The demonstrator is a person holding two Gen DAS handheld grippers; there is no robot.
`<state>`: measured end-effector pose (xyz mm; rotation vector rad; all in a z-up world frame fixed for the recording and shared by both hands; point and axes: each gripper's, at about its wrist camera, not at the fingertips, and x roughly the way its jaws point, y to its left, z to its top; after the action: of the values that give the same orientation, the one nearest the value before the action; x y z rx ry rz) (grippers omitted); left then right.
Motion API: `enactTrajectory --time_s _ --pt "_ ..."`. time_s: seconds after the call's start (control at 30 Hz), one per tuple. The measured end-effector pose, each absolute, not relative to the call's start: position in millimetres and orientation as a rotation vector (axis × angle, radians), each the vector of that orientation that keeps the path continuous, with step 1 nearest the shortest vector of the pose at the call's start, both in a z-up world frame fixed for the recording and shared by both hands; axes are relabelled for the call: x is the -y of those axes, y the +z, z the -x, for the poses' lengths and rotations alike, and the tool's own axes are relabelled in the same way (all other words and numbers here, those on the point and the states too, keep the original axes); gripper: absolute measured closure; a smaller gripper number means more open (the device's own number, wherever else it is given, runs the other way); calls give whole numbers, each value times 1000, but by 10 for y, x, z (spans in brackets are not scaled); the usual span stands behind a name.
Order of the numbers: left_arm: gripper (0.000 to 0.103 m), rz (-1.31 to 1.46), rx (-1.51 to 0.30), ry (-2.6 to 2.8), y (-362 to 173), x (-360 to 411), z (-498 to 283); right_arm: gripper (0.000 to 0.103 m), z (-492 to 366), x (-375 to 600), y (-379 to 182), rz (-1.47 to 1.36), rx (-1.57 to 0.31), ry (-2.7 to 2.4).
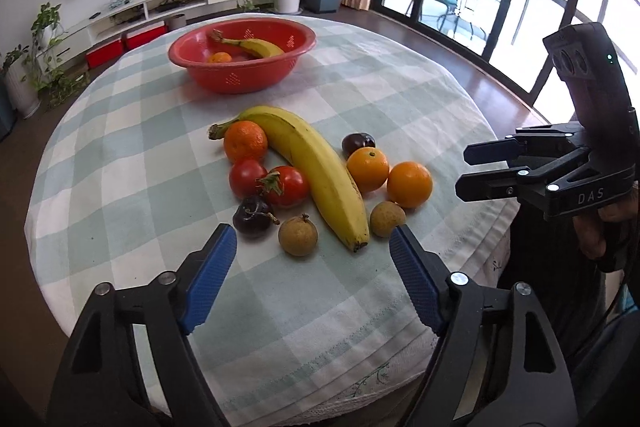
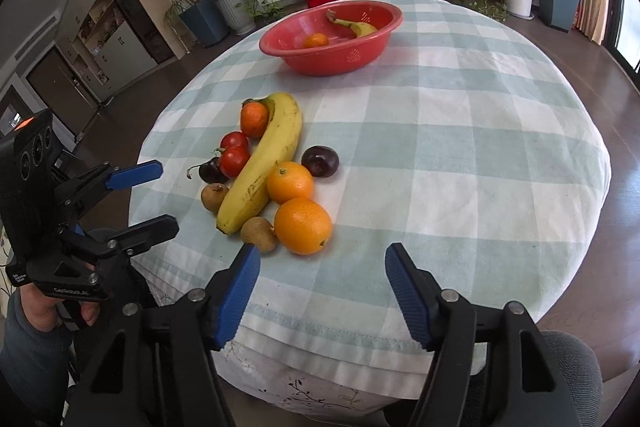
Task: Organize fruits
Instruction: 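Grasp the brown pear-like fruit with the left tool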
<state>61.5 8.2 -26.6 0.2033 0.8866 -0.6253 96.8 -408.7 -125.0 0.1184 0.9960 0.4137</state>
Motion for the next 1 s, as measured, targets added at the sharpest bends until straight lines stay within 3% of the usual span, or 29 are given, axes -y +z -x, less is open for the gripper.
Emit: enactTrajectory --time_s 0.3,1.0 --pt "51 -292 -967 -735 -493 72 -843 46 -974 4115 -1261 -93 -972 389" --pt "58 -327 -998 -862 -510 6 -1006 48 -1009 4146 -1323 -110 -985 406"
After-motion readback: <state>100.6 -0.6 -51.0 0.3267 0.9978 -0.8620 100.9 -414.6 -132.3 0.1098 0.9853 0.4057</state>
